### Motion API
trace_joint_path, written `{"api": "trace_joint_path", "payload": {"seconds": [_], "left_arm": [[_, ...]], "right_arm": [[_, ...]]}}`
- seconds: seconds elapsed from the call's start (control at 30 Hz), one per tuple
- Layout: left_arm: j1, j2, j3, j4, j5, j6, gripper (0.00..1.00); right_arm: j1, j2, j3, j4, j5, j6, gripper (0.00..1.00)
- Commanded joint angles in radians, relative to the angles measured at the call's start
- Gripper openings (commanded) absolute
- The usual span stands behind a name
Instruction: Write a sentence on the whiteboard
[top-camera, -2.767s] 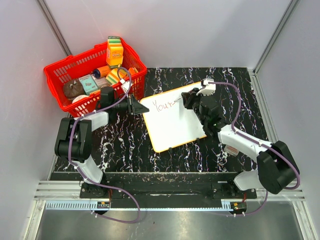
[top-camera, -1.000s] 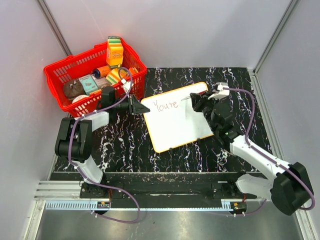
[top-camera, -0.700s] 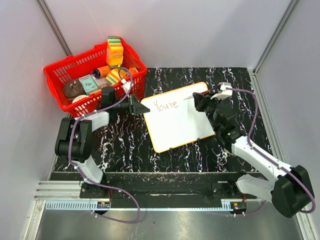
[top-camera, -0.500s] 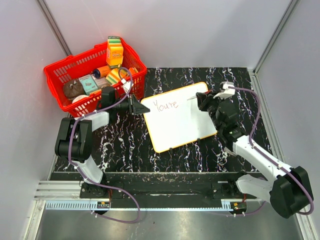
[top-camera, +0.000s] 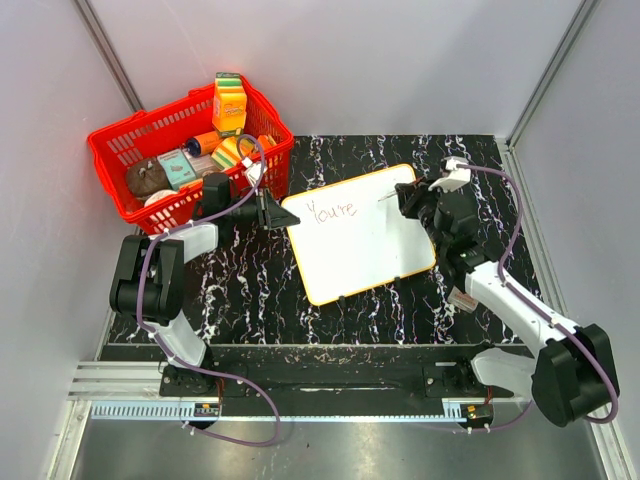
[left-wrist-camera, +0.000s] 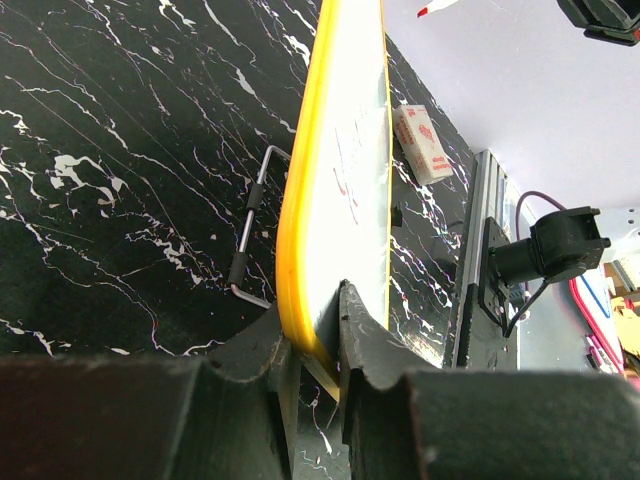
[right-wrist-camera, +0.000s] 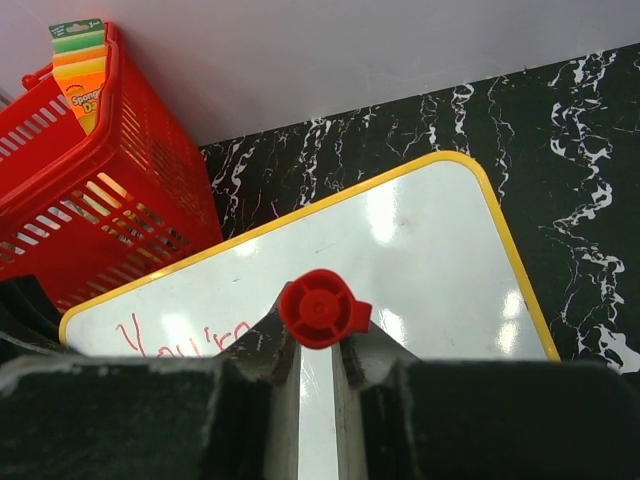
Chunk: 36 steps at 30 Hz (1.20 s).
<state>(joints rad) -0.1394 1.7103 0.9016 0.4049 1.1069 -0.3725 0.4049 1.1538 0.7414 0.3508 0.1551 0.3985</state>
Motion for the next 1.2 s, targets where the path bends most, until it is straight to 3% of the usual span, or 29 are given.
{"api": "trace_joint_path", "payload": {"seconds": [0.0,0.6,0.8,1.17], "left_arm": [[-0.051,0.034,-0.030,-0.063,-0.062,0.213,0.00],[-0.052,0.035,-0.026,-0.069,-0.067,0.216,0.00],[-0.054,0.037,-0.024,-0.069,-0.067,0.216,0.00],[-0.058,0.038,-0.021,-0.071,-0.065,0.218,0.00]], "right_arm": [[-0.003,0.010,0.052,0.011,-0.012,-0.027,0.00],[0.049,0.041,0.075,0.050,-0.117,-0.024,0.00],[0.146,0.011,0.053,0.045,-0.002,-0.076,0.00],[0.149,0.066,0.070,0.089,0.187,-0.128,0.00]]}}
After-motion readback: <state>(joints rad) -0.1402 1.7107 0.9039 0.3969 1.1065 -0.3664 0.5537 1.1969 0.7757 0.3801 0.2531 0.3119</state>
